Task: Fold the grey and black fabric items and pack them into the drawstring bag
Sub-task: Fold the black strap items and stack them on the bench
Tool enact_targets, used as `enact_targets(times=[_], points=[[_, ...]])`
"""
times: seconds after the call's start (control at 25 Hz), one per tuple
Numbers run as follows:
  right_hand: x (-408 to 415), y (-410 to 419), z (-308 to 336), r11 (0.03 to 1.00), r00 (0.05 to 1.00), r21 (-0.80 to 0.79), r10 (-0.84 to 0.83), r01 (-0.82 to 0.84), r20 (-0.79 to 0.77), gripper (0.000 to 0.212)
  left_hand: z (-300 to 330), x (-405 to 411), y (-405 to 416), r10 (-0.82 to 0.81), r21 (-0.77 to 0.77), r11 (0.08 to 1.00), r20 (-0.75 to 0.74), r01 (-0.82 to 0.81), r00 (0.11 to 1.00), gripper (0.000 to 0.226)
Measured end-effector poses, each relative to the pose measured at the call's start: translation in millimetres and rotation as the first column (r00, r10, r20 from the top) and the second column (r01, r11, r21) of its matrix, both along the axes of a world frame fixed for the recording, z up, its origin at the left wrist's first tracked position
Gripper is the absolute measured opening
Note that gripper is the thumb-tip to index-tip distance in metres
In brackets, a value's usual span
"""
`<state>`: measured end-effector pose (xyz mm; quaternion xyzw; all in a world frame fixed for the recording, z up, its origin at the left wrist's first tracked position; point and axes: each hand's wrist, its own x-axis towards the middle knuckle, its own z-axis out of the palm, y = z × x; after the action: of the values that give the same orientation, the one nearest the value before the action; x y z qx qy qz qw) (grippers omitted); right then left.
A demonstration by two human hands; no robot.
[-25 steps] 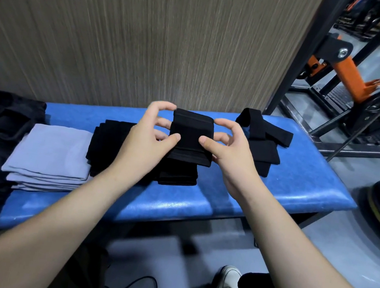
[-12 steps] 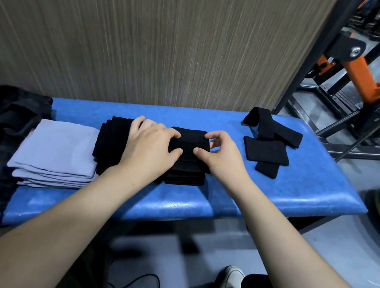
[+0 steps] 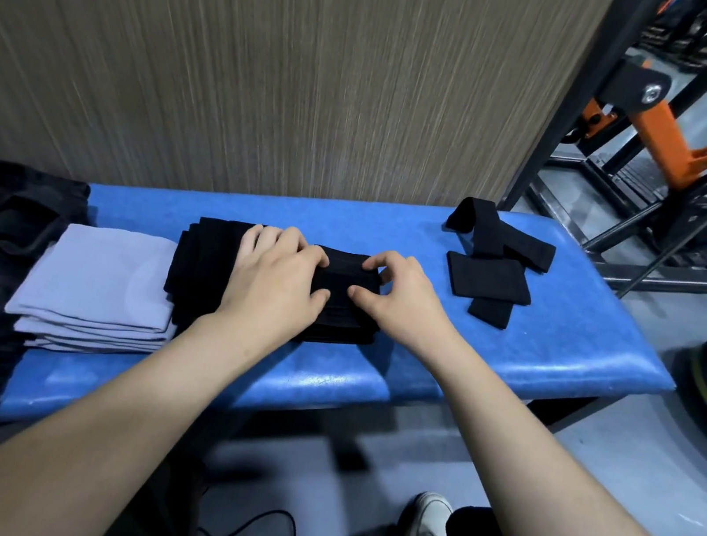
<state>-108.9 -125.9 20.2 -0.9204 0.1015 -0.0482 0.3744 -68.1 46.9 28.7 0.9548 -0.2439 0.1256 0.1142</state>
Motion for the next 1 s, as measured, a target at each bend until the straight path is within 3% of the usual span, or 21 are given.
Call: enact_targets(times=[0.24, 0.32, 0.44, 0.56, 0.72, 1.0], points=[[-9.5, -12.0, 2.7, 0.962, 0.978, -0.252, 0.147, -0.107, 0.149, 0.037, 4.3, 0.9, -2.0, -0.071, -0.088, 0.993, 0.065, 0.077, 0.995, 0.032], [-11.6, -14.4, 4.8, 0.946, 0.963, -0.293, 0.195, -0.135, 0.187, 0.034, 5.5, -1.2, -2.6, -0.091, -0.068, 0.993, 0.073, 0.096, 0.993, 0.029], [-10.8, -14.7, 1.8, 0.929, 0.970, -0.335, 0.209, -0.158, 0.121, 0.029, 2.5, -3.8, -3.2, -0.093, 0.020, 0.995, 0.016, 0.093, 0.996, 0.029], [-8.9, -15.5, -2.0, 0.935, 0.976, -0.307, 0.205, -0.175, 0.069, 0.030, 1.5, -2.6, -3.2, -0.084, 0.055, 0.995, -0.012, 0.084, 0.996, 0.031], [-10.4, -21.0, 0.4, 0.955, 0.972, -0.236, 0.210, -0.180, 0.109, 0.029, 4.1, -1.6, -4.5, -0.082, 0.023, 0.996, -0.013, 0.082, 0.997, 0.027], [-26.9, -67.8, 10.5, 0.969, 0.983, -0.248, 0.065, -0.021, 0.173, 0.029, 13.7, -5.3, -44.3, -0.114, -0.183, 0.972, 0.181, 0.147, 0.977, 0.022]])
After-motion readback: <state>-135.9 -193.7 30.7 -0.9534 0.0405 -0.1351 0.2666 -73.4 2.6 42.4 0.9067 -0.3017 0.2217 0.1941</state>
